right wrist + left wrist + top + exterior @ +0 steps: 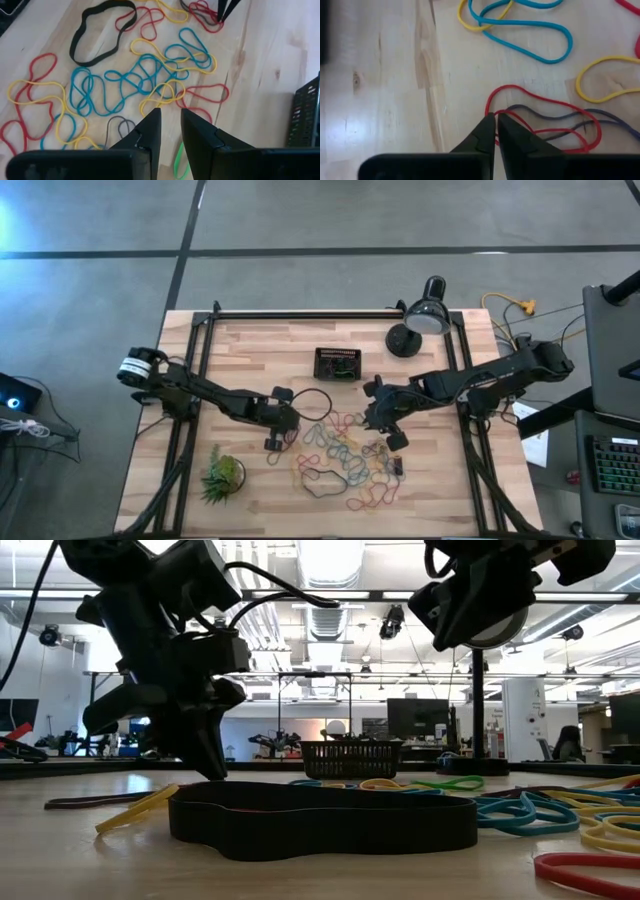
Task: Pick and place rubber bands into bin
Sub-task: Put the black rubber band into the basket
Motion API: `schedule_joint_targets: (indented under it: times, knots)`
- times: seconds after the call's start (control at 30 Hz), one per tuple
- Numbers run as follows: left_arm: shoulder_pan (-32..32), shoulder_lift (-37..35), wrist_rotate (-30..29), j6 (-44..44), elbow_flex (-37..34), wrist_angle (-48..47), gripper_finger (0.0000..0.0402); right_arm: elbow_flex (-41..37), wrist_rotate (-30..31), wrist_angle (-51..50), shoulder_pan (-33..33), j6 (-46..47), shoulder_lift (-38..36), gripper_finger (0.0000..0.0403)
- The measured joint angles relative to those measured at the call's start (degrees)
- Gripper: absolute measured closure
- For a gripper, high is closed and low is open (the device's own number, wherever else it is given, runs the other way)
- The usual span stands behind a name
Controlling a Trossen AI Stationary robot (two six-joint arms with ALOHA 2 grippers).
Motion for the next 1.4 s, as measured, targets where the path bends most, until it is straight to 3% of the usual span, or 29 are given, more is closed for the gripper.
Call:
schedule_joint_targets:
  times: [0.23, 0.5, 0.67, 0.87, 1.4]
  knots:
    - [0.0, 0.0, -1.2, 0.0, 0.5, 0.0, 0.04, -0.6, 0.0, 0.1, 0.0, 0.4, 0.0, 0.0335]
    - [0.0, -0.4, -8.0, 0.0, 1.2, 0.0, 0.0401, -0.7, 0.0, 0.1, 0.0, 0.4, 0.0, 0.0335]
    - [0.0, -0.6, -6.7, -0.1, 1.3, -0.1, 0.0401, -0.7, 0.0, 0.1, 0.0, 0.3, 0.0, 0.0335]
    - [-0.1, -0.6, 2.4, -0.2, 1.2, -0.4, 0.0401, -0.8, 0.0, 0.2, 0.0, 0.3, 0.0, 0.0335]
    - [0.0, -0.6, -1.1, 2.5, 0.6, -0.6, 0.0401, -1.0, 0.0, 0.7, 0.0, 0.8, 0.0, 0.0335]
